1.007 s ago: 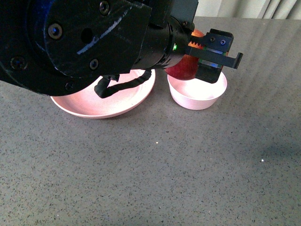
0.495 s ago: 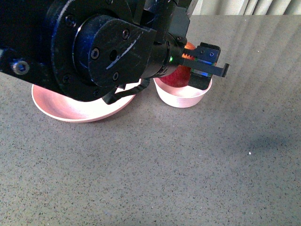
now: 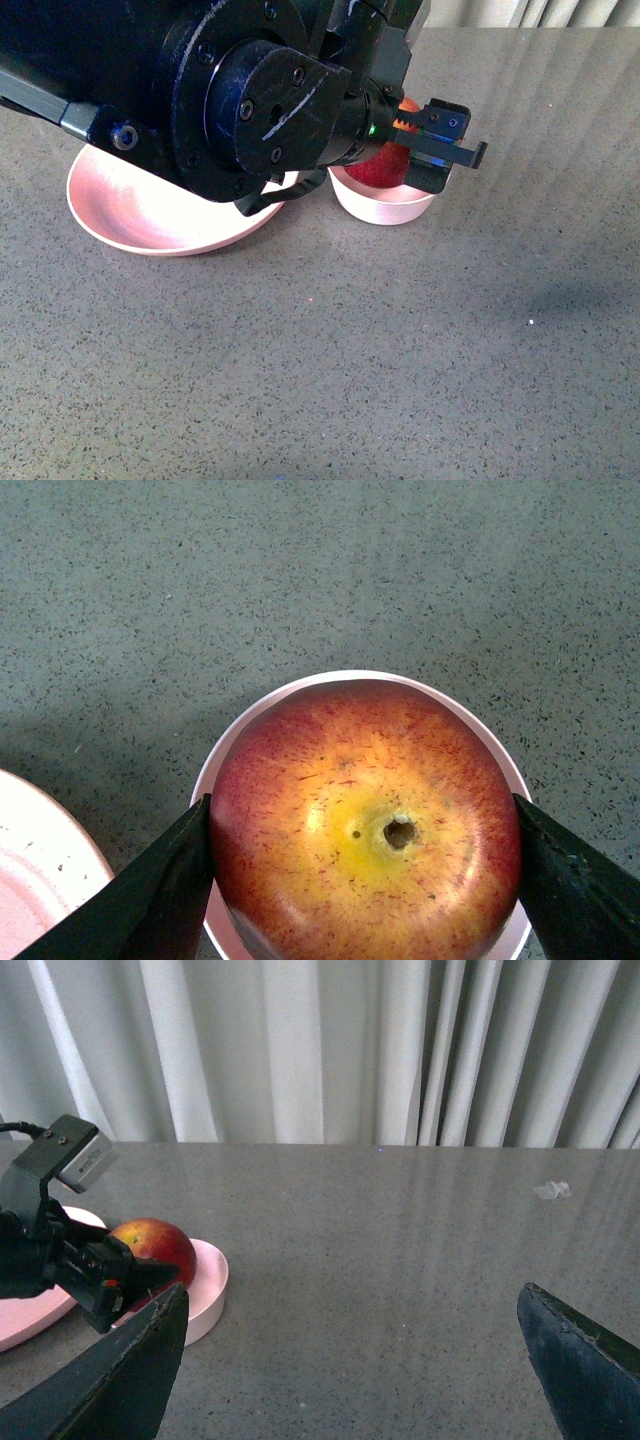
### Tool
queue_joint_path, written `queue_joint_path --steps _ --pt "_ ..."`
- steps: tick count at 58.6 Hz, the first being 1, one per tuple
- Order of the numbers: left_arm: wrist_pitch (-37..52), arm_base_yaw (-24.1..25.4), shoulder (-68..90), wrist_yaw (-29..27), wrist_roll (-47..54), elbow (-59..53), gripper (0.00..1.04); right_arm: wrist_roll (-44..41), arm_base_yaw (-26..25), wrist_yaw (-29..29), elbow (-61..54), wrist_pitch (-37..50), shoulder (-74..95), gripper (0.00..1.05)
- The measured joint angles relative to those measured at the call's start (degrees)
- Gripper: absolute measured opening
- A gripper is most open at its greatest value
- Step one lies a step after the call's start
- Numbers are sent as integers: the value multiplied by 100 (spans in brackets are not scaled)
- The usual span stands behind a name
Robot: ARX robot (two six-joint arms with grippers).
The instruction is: Move apple from plate to bowl
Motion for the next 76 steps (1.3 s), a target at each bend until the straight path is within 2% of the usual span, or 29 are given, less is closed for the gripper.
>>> queue_joint_path --steps 3,11,15,31,38,45,46,49,51,55,60,68,74,76 --pt "0 0 22 2 -2 2 75 0 0 0 -2 0 0 96" --pt "0 2 46 11 4 2 98 0 0 0 0 0 0 96" --pt "4 4 42 -13 0 2 95 0 0 0 -2 0 0 96" --pt "476 173 -713 7 -382 -592 96 0 0 0 -2 0 0 96" --pt "929 535 -1762 28 -671 -1368 96 0 0 0 -2 0 0 96" --pt "1281 1373 -2957 63 -935 -2479 96 0 0 2 -2 0 0 96" --pt "1436 1436 -3069 -153 -839 -2597 93 0 0 0 -2 0 0 96" --pt "2553 1768 -3515 -1419 -393 -3362 81 0 0 -20 0 0 0 96" --pt "2837 1963 -3781 -1587 -278 -3698 75 0 0 -17 0 0 0 96" --pt "3202 2507 -4444 -1390 -74 -4435 63 0 0 -7 -2 0 0 96" --pt "3318 2918 -5005 -1167 28 -5119 48 0 0 0 -2 0 0 96" --pt "3285 3141 -5464 -872 105 -5783 25 0 0 -2 -2 0 0 96" --pt "3147 3322 -6050 -691 116 -6168 1 0 0 0 -2 0 0 96" --pt "3084 3359 -6214 -629 144 -6264 2 0 0 0 -2 0 -2 96"
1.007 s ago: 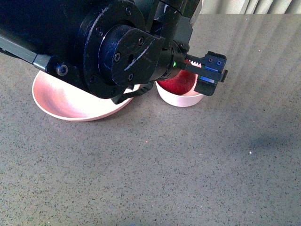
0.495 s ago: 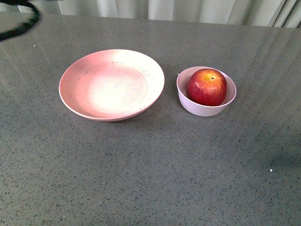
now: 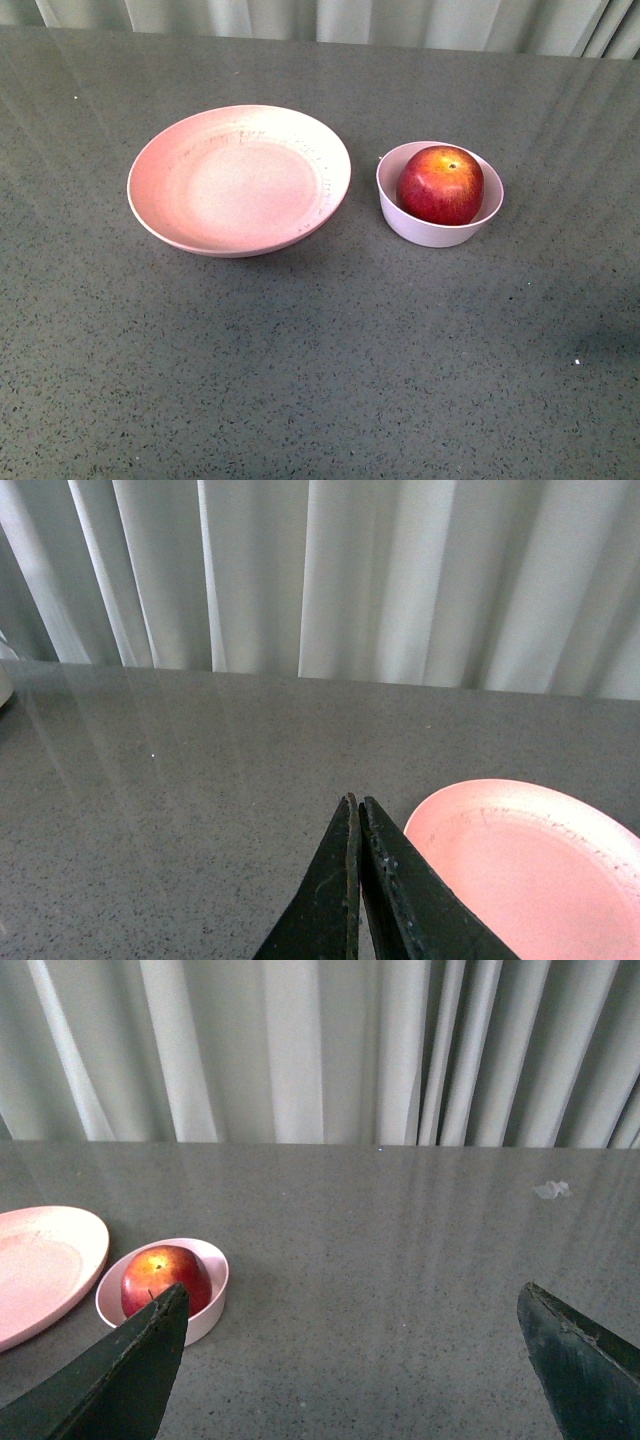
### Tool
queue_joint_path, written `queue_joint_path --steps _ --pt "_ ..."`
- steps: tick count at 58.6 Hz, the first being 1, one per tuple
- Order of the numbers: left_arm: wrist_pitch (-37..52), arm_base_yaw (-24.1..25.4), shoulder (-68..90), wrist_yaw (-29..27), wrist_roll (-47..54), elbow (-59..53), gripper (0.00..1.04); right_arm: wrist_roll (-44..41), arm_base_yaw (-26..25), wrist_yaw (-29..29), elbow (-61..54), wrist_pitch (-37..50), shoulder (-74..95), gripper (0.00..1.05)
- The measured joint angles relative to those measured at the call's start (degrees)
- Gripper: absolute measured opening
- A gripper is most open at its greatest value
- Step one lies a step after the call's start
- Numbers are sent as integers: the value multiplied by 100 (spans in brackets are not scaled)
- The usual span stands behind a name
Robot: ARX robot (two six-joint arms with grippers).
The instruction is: Move apple from plate to bowl
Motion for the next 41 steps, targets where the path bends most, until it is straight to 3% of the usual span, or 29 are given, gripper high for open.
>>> queue_joint_path --steps 8,11,14,18,41 --pt "-328 177 -625 118 4 -348 2 0 0 -2 0 0 2 96" --pt "-68 238 -680 192 4 -553 2 0 0 0 2 0 2 96" --pt "-168 481 -828 564 9 -699 2 0 0 -2 0 0 0 96" --pt "-481 667 -1204 612 11 -811 2 0 0 2 0 0 2 96" --pt "-1882 688 -2874 651 13 -973 2 0 0 0 0 0 2 96"
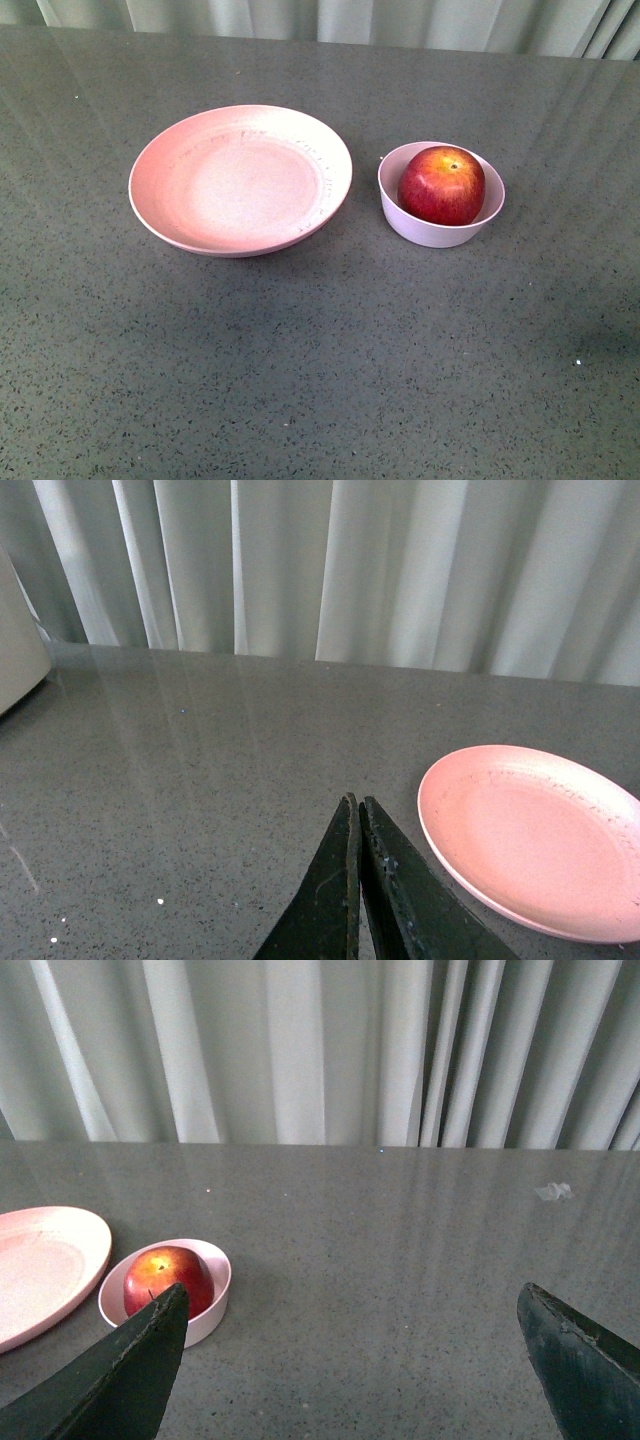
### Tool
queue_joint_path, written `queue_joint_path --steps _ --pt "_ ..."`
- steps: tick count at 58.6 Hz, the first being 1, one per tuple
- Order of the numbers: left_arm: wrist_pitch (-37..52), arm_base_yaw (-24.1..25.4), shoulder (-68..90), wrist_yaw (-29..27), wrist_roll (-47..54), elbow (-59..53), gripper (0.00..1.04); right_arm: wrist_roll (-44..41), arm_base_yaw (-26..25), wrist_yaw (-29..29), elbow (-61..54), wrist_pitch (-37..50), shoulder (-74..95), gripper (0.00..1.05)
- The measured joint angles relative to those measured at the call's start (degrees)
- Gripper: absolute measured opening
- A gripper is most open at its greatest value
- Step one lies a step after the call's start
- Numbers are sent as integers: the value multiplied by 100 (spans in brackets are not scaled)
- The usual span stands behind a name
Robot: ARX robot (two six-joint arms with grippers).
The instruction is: Move apple from plate to bowl
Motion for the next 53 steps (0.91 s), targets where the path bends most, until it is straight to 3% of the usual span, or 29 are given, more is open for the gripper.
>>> queue_joint_path --steps 53 --pt "-2258 0 -2358 -2 0 -2 2 0 0 0 0 0 0 96"
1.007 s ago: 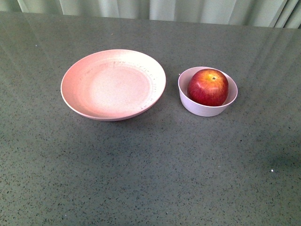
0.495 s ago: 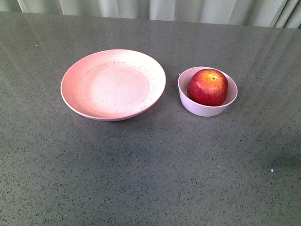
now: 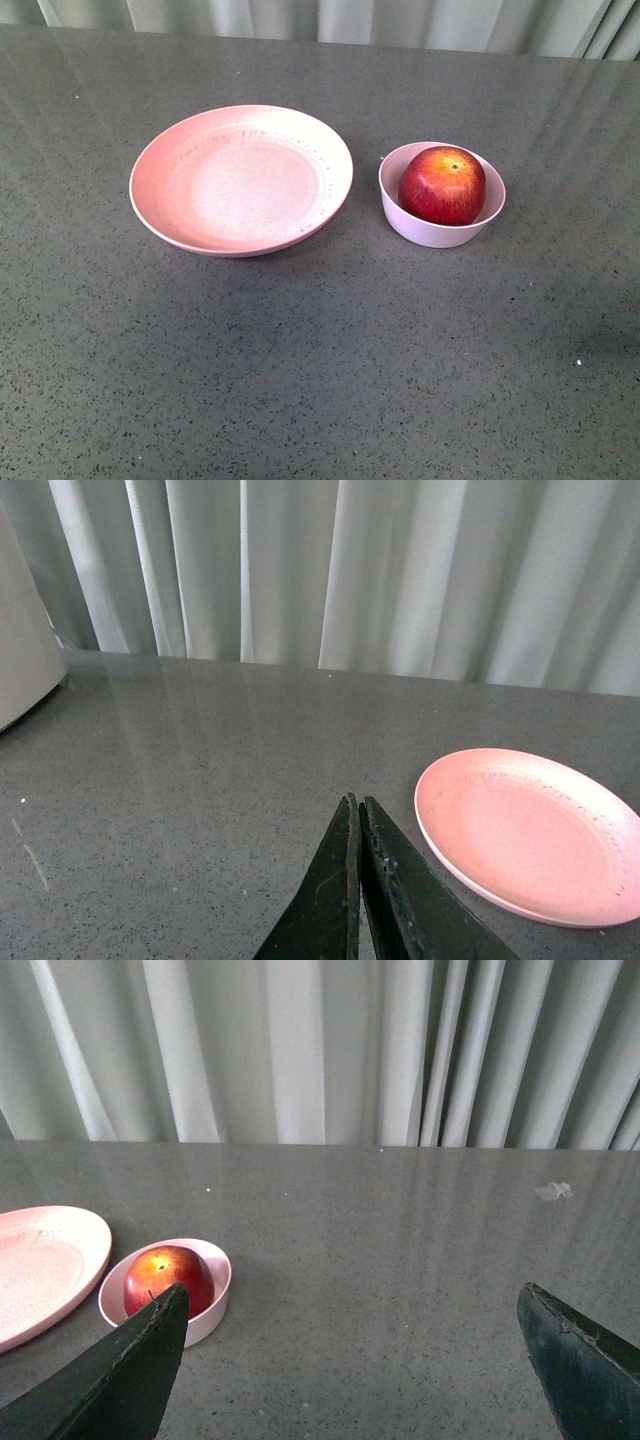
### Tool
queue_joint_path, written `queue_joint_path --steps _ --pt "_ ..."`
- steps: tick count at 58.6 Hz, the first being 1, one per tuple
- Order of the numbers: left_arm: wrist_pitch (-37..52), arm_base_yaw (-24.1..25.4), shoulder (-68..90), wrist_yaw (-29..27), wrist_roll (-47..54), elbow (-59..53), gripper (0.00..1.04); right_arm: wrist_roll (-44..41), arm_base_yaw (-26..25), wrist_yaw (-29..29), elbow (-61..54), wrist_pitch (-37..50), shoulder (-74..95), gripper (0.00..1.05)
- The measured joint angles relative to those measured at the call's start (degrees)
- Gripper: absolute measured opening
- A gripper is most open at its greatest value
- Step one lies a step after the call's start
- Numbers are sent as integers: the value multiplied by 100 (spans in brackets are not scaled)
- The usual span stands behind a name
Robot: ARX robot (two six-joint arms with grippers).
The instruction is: Move apple from plate to bowl
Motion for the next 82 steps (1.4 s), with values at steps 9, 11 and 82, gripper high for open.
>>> queue_joint_path --steps 9,11,82 --pt "-199 0 -201 0 2 0 2 0 0 0 2 0 0 96" --pt "-236 0 -236 0 2 0 2 0 0 0 0 0 0 96" --pt "-1268 2 -1176 2 15 0 96 0 0 0 0 0 -2 96"
